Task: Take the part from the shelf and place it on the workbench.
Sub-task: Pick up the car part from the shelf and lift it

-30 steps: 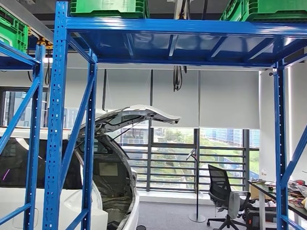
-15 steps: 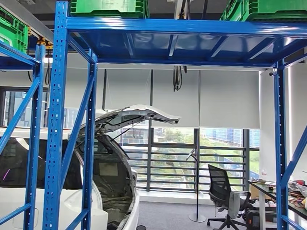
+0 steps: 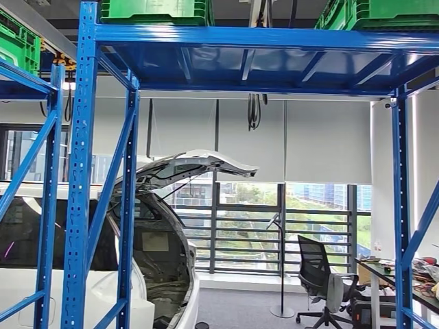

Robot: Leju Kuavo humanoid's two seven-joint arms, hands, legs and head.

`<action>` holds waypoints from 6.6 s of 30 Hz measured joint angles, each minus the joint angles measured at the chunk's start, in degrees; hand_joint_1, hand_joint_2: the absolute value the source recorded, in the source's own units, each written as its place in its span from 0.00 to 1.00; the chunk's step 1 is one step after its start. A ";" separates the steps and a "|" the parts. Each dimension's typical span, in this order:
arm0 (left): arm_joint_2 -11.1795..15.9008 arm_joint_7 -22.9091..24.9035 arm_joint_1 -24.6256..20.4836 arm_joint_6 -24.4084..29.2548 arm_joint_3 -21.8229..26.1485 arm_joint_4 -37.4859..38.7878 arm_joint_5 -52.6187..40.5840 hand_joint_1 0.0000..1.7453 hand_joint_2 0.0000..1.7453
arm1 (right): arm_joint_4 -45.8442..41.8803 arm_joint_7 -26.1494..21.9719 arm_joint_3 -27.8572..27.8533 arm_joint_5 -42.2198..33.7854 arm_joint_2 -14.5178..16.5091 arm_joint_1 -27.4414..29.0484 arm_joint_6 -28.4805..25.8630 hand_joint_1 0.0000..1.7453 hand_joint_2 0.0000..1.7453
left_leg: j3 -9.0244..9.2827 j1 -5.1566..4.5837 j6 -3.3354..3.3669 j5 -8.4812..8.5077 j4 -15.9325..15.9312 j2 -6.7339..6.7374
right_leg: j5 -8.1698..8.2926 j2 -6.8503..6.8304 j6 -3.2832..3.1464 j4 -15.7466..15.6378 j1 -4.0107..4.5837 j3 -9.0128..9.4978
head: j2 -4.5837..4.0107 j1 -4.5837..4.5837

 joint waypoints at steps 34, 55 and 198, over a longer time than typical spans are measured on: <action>-0.03 -0.91 0.92 0.15 0.01 0.02 1.06 0.00 0.00 | -0.96 2.49 -6.58 -0.73 -8.00 6.28 -2.90 0.00 0.00 | -0.04 -0.02 0.00 0.00 0.01 -0.05 | 0.00 -0.05 0.00 0.00 -0.01 -0.04 | 0.00 0.02; -0.05 0.13 0.89 0.01 0.01 0.02 1.22 0.00 0.00 | -1.28 1.69 -7.03 0.28 -7.85 5.64 -1.04 0.00 0.00 | -0.06 -0.01 0.00 0.00 0.01 -0.06 | 0.00 -0.06 0.00 0.01 0.00 -0.03 | 0.00 0.02; -0.89 -1.12 0.59 -0.60 -0.16 0.04 2.15 0.00 0.00 | 0.10 0.96 -6.57 0.68 -7.74 4.49 0.29 0.00 0.00 | -7.21 0.90 -2.10 2.38 5.92 -0.34 | 3.38 0.10 -0.56 1.18 -0.77 -5.19 | 0.00 0.17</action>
